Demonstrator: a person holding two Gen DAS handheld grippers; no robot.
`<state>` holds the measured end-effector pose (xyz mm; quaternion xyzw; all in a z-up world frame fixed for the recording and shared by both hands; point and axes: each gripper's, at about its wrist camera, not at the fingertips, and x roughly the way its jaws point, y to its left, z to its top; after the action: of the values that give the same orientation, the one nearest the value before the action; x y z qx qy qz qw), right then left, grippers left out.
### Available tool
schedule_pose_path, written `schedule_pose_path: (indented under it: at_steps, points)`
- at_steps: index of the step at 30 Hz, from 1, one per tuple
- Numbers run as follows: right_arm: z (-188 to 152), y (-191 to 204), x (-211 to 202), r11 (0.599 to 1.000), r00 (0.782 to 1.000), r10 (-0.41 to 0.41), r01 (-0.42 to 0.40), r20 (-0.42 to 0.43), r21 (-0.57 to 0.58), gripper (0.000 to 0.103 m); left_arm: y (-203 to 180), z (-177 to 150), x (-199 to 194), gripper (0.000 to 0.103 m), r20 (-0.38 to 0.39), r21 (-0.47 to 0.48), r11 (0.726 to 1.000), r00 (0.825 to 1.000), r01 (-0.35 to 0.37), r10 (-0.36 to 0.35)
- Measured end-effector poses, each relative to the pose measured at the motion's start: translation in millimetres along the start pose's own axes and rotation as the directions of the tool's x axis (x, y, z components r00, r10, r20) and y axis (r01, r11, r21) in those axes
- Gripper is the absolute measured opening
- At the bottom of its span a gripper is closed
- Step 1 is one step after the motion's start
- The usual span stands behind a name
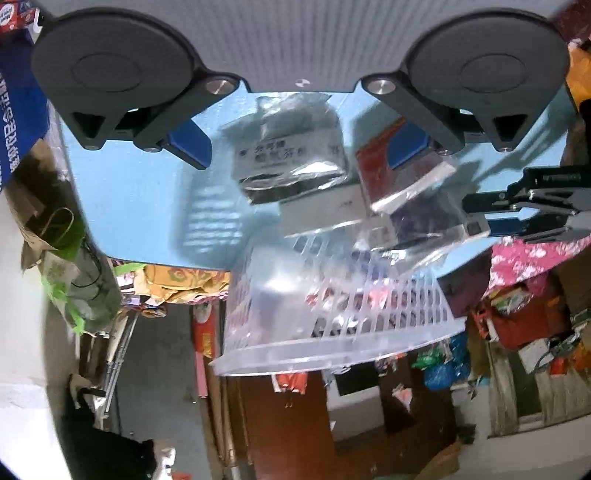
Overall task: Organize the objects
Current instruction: 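Grasp a plastic-wrapped silver box with the right gripper while the left grasps a white 'KENT' box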
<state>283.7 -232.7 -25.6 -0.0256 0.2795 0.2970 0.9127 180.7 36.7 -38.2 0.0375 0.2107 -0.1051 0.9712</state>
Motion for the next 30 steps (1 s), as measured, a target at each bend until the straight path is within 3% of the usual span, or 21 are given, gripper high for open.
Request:
schedule_pose_path:
  at_steps: [9, 12, 14, 17, 20, 21, 24, 26, 30]
  points:
    - [-16.1, 12.0, 7.1, 0.999, 0.998, -0.029, 0.027, -0.064, -0.028, 0.088, -14.4, 1.4, 7.8, 0.046, -0.047, 0.029, 0.999, 0.999, -0.015, 0.016]
    - [-16.8, 16.7, 5.5, 0.997, 0.996, -0.063, 0.061, -0.058, -0.044, 0.088, -18.4, 0.2, 12.9, 0.045, -0.070, 0.026, 1.000, 0.997, -0.012, 0.014]
    - [-14.7, 21.0, 1.9, 0.992, 0.994, -0.100, 0.097, -0.038, -0.081, 0.090, -18.1, -1.5, 10.4, 0.037, -0.056, 0.018, 1.000, 0.998, -0.007, 0.008]
    - [-7.5, 20.8, 0.4, 0.985, 0.992, -0.124, 0.124, 0.005, -0.118, 0.098, -14.3, -3.4, 12.4, 0.034, -0.068, -0.007, 1.000, 0.998, -0.007, 0.006]
    - [-3.2, 16.6, 14.3, 0.988, 0.994, -0.093, 0.085, -0.060, -0.127, 0.097, -10.2, -5.0, 15.0, 0.034, -0.083, -0.032, 0.999, 0.996, 0.013, -0.016]
    - [-3.9, 15.4, 17.0, 0.988, 0.993, -0.093, 0.084, -0.067, -0.133, 0.096, -8.8, -4.9, 15.5, 0.034, -0.086, -0.040, 0.999, 0.996, 0.017, -0.021]
    - [-5.6, 8.8, 19.4, 0.994, 0.995, -0.058, 0.050, -0.085, -0.097, 0.080, -6.4, -5.4, 16.4, 0.033, -0.089, -0.059, 0.998, 0.995, 0.034, -0.039]
    - [-7.2, 5.7, 13.7, 0.997, 0.998, -0.035, 0.030, -0.060, -0.077, 0.077, -6.8, -6.8, 11.2, 0.021, -0.055, -0.057, 0.997, 0.997, 0.044, -0.047]
    - [-9.8, 11.7, 2.9, 0.994, 0.998, -0.058, 0.058, 0.003, -0.097, 0.077, -8.9, -11.7, -9.8, 0.019, 0.062, -0.068, 0.997, 0.998, 0.024, -0.019]
